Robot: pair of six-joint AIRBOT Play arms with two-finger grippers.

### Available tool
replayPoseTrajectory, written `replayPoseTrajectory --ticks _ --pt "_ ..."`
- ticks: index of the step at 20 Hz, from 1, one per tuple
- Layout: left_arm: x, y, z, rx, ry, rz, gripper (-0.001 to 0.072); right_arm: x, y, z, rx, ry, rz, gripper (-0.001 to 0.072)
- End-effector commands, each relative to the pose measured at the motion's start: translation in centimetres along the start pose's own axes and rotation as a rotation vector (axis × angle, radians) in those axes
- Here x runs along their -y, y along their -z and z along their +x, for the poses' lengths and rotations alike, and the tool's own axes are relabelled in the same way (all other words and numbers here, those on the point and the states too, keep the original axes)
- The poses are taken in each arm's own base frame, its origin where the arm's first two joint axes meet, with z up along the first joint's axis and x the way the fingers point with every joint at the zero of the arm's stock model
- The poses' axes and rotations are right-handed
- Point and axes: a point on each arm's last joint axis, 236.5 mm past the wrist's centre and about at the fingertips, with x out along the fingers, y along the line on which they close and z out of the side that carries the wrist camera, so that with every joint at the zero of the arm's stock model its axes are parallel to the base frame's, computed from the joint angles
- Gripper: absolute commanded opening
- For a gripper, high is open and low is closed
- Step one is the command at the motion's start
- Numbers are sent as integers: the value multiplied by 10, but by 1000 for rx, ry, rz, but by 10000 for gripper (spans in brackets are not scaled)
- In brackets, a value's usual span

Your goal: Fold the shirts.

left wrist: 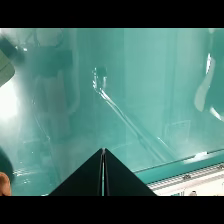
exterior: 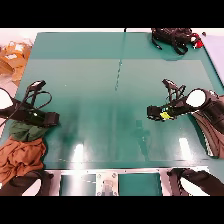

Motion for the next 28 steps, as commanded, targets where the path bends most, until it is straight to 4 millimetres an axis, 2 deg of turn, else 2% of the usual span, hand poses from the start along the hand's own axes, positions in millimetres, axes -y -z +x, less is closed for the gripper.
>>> replayPoseTrajectory --ticks 1,4,5,6,7,8,10,12,14,16,18,20,21,22,23,24,26,28 --pt "-1 -1 0 4 -5 2 23 0 0 0 1 -1 0 15" --pt "-8 -6 0 26 -35 8 24 0 0 0 0 -1 0 15" --pt "-18 -12 -1 50 -79 17 25 0 0 0 0 -1 0 15" --pt "-37 -19 -4 78 -159 34 75 0 0 0 0 -1 0 15" --pt "-60 -25 -9 98 -262 57 441 0 0 0 0 -1 0 15" --pt "-88 -32 -20 129 -389 65 717 0 0 0 0 -1 0 16" --pt "-130 -44 -41 174 -571 81 720 0 0 0 0 -1 0 15" --pt "-151 -46 -38 200 -599 54 720 0 0 0 0 -1 0 15" --pt "-173 -35 -20 193 -606 12 720 0 0 0 1 -1 0 15" --pt "-191 -10 8 146 -601 -28 720 0 0 0 0 -1 0 15" --pt "-201 15 38 109 -581 -50 720 0 0 0 0 -1 0 15" --pt "-206 26 58 110 -571 -36 720 0 0 0 0 -1 0 15" --pt "-205 26 62 123 -567 -29 672 0 0 0 0 -1 0 15" --pt "-204 22 63 141 -559 -30 433 0 0 0 0 -1 0 16" --pt "-203 18 62 156 -553 -33 118 0 0 0 0 -1 0 15" --pt "-200 16 61 159 -544 -35 24 0 0 0 1 -1 0 15" --pt "-194 11 55 160 -521 -56 23 0 0 0 0 -1 0 16" --pt "-172 -2 44 160 -436 -30 22 0 0 0 0 -1 0 15"
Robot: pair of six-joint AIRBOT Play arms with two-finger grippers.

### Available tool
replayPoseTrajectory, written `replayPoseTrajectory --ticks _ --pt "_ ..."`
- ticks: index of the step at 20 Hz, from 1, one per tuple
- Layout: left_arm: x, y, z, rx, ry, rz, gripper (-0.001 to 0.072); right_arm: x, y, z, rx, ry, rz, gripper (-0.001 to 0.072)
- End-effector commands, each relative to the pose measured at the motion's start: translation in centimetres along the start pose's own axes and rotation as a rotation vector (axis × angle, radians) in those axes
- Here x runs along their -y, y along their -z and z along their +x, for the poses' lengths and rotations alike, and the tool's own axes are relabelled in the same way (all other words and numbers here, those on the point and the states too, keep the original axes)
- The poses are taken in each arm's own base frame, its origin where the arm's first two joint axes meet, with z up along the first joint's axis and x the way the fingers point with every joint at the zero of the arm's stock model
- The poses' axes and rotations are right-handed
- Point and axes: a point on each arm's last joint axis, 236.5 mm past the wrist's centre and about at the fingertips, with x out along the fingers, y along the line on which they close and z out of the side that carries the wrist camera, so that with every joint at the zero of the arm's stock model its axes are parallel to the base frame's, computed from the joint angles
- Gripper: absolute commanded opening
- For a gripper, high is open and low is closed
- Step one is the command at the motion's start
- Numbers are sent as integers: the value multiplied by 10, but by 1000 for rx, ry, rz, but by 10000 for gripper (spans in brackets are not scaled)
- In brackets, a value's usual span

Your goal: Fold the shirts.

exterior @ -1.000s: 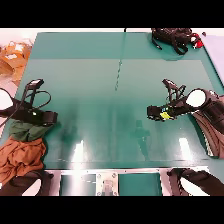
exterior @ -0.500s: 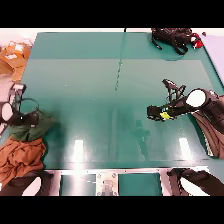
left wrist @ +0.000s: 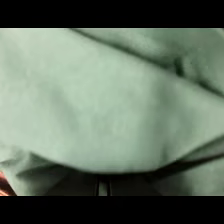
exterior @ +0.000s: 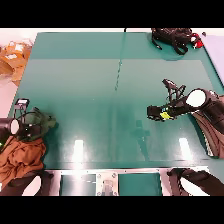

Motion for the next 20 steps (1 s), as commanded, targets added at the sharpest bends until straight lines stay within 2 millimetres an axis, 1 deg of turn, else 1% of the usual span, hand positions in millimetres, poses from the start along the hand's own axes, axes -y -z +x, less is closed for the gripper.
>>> replayPoseTrajectory --ticks 1,2,4,5,6,7,9,10,11,12,13,14,15,16,18,19,20 --pt "33 -23 -29 20 170 29 22 0 0 0 0 0 0 15" --pt "50 -36 -47 43 259 43 22 0 0 0 0 0 0 15" --pt "83 -69 -96 116 394 88 22 0 0 0 0 0 0 16" --pt "100 -84 -123 164 444 125 21 0 0 0 0 0 0 16" --pt "121 -99 -153 221 503 170 21 0 0 0 0 0 0 16" --pt "146 -113 -187 295 566 226 21 0 0 0 0 0 0 15" --pt "194 -131 -245 445 674 317 21 0 0 0 0 0 0 15" --pt "215 -137 -268 517 716 346 21 0 0 0 0 0 0 16" --pt "236 -141 -287 581 757 365 21 0 0 0 0 0 0 16" --pt "259 -141 -298 620 802 388 21 0 0 0 0 0 0 15" --pt "281 -137 -302 622 847 404 21 0 0 0 0 0 0 16" --pt "304 -132 -299 597 893 417 21 0 0 0 0 0 0 15" --pt "329 -124 -290 552 931 428 22 0 0 0 0 0 0 15" --pt "354 -115 -276 495 961 438 24 0 0 0 0 0 0 16" --pt "394 -94 -243 369 1001 455 26 0 0 0 0 0 0 15" --pt "408 -85 -229 323 1018 472 140 0 0 0 0 0 0 15" --pt "419 -79 -220 269 1049 448 489 0 0 0 0 0 0 15"
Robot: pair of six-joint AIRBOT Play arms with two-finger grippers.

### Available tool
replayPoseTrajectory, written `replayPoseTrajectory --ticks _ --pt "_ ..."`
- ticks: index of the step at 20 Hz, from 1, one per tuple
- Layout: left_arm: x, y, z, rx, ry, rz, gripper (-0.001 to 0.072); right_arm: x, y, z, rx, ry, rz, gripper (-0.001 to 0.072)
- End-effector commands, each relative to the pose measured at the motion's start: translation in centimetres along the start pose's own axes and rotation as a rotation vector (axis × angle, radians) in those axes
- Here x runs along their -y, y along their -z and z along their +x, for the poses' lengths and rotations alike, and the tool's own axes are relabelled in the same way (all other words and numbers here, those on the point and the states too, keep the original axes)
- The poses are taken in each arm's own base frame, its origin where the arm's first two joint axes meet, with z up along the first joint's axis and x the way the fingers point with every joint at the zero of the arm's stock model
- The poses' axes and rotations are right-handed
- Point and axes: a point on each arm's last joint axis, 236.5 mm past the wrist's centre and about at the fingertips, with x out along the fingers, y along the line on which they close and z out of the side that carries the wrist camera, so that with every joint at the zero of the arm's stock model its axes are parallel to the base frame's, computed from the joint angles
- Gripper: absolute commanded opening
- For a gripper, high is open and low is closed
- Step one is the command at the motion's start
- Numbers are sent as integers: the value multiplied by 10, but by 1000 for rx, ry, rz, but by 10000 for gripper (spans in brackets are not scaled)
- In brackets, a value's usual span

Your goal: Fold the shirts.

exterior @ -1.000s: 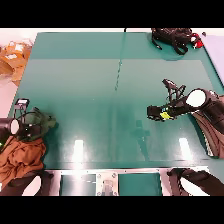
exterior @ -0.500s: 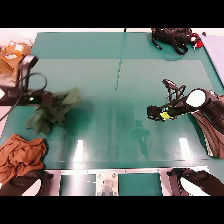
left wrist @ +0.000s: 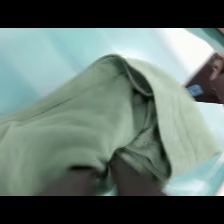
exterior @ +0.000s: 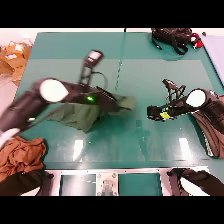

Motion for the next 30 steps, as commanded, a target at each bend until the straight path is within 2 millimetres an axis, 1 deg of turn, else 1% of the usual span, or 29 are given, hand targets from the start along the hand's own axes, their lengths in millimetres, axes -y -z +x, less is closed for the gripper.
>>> replayPoseTrajectory --ticks 1,2,3,4,6,7,8,9,10,11,12,13,15,18,20,23,26,28,30 --pt "19 23 55 -74 115 -118 720 0 0 0 0 -1 0 15" --pt "13 22 55 -73 111 -136 720 0 0 0 0 -1 0 16" --pt "3 18 48 -73 102 -145 720 -1 -2 0 7 -3 1 15" --pt "-10 13 37 -86 94 -157 720 -1 -3 0 13 -5 1 16" --pt "-40 5 2 -121 75 -205 720 0 -1 0 7 -2 0 26" --pt "-59 5 -17 -137 45 -239 720 0 0 0 1 1 -23 147" --pt "-82 9 -36 -156 -1 -280 720 0 0 0 -1 0 -42 321" --pt "-104 16 -53 -176 -48 -320 720 1 0 1 -2 1 -47 401" --pt "-127 30 -69 -211 -103 -365 720 3 -1 3 -9 4 -37 405" --pt "-146 45 -80 -252 -152 -404 720 6 0 8 -24 13 -32 410" --pt "-162 60 -89 -288 -193 -426 720 10 1 14 -46 19 -20 428" --pt "-176 76 -93 -314 -223 -456 720 14 1 23 -65 27 -17 437" --pt "-193 104 -90 -337 -249 -525 720 19 -2 42 -94 36 -6 438" --pt "-214 147 -80 -348 -290 -619 720 26 0 64 -139 44 0 438" --pt "-218 174 -72 -373 -305 -655 720 23 0 76 -160 19 -17 438" --pt "-214 207 -65 -427 -304 -687 720 10 -1 91 -175 -52 -34 437" --pt "-213 225 -62 -449 -312 -705 720 8 2 105 -203 -75 -28 432" --pt "-219 226 -59 -421 -333 -714 720 4 3 110 -212 -101 -33 416" --pt "-225 217 -53 -358 -341 -727 718 -3 3 112 -213 -138 -40 294"
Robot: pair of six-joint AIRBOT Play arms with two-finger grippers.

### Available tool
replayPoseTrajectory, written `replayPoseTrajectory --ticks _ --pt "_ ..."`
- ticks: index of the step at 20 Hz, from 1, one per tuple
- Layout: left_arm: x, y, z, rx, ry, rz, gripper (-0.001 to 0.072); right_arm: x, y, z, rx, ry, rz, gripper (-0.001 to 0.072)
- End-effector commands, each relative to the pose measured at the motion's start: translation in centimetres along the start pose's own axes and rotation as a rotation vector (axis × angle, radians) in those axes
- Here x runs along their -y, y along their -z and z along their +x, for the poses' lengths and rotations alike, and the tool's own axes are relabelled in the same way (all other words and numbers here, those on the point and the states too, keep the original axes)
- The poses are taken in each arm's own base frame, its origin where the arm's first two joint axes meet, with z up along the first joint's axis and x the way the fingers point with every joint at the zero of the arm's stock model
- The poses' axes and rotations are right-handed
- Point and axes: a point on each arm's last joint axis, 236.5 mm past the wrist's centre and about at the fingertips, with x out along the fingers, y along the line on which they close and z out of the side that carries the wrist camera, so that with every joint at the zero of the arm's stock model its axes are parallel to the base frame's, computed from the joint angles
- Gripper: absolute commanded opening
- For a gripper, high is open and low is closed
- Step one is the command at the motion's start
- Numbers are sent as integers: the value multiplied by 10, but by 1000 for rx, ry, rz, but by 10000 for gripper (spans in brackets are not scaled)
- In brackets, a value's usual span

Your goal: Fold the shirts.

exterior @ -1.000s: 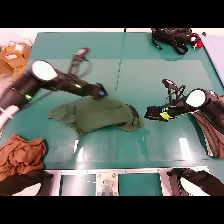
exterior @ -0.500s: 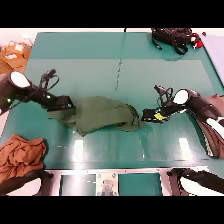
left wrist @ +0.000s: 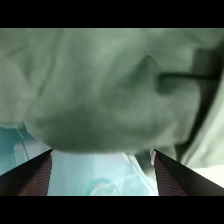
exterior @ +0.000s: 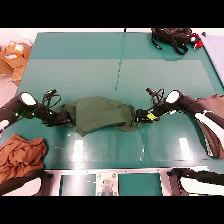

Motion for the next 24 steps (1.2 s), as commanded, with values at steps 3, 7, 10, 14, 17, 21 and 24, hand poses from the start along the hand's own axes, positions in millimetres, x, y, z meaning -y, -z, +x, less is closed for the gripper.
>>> replayPoseTrajectory --ticks 3,7,10,14,17,21,24 --pt "1 -21 10 100 29 -59 538 -13 -8 6 16 -60 -26 44" --pt "-1 -23 14 80 28 -50 23 -21 -20 -7 38 -73 -64 16" --pt "22 -56 -29 153 40 40 22 -36 -39 -44 64 -105 -105 16" --pt "91 -112 -172 466 68 245 22 -66 -68 -145 229 -143 -201 16" --pt "150 -115 -306 778 70 397 22 -95 -73 -243 452 -144 -294 16" --pt "209 -65 -448 1120 67 556 22 -129 -37 -348 726 -135 -391 16" --pt "238 -23 -518 1297 49 661 22 -147 6 -392 864 -128 -442 16"
